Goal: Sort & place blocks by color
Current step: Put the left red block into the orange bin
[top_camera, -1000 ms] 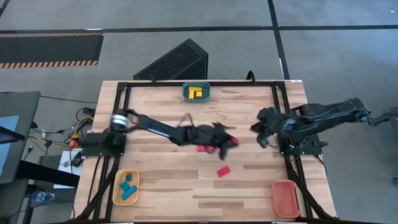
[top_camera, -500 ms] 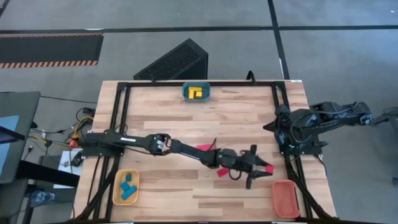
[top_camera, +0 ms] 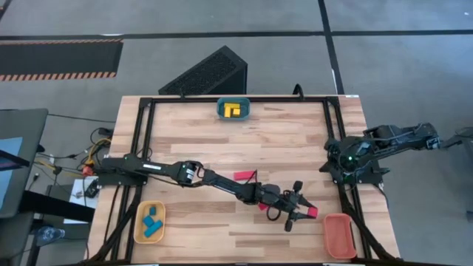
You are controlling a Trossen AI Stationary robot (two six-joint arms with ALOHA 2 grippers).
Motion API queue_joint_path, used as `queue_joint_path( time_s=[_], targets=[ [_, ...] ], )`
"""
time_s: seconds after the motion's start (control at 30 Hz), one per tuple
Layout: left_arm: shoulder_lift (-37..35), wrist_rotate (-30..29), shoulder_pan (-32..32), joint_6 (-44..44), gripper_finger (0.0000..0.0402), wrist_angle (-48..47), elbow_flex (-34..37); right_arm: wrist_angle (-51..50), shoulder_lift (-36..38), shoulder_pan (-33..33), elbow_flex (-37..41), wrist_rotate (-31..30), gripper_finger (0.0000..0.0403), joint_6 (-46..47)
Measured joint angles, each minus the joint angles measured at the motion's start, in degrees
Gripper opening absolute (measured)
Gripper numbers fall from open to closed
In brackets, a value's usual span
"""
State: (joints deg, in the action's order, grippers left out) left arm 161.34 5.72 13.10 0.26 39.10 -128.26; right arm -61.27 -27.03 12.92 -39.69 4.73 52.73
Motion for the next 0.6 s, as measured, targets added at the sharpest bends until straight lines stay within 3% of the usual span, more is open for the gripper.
queue_joint_path(
  time_s=[0.23,0.37,0.47,0.6],
  targets=[
    [0.02,-7.89,-0.13,9.21,0.0114,-1.02,-3.44,3.24,1.00,2.86,0.07,2.45,0.0042,11.59],
    [0.02,-12.37,-0.63,11.62,0.0113,-0.50,-5.88,10.27,2.58,3.75,0.12,4.80,0.0076,20.00],
    [-0.51,-11.88,-1.41,2.75,0.0113,3.61,-6.36,14.12,3.75,4.69,-0.88,5.59,0.0106,22.62],
    [-3.59,-11.63,-3.08,-9.70,0.0113,2.74,-4.47,11.97,3.91,4.06,-3.08,-1.74,0.0141,20.42]
  ],
)
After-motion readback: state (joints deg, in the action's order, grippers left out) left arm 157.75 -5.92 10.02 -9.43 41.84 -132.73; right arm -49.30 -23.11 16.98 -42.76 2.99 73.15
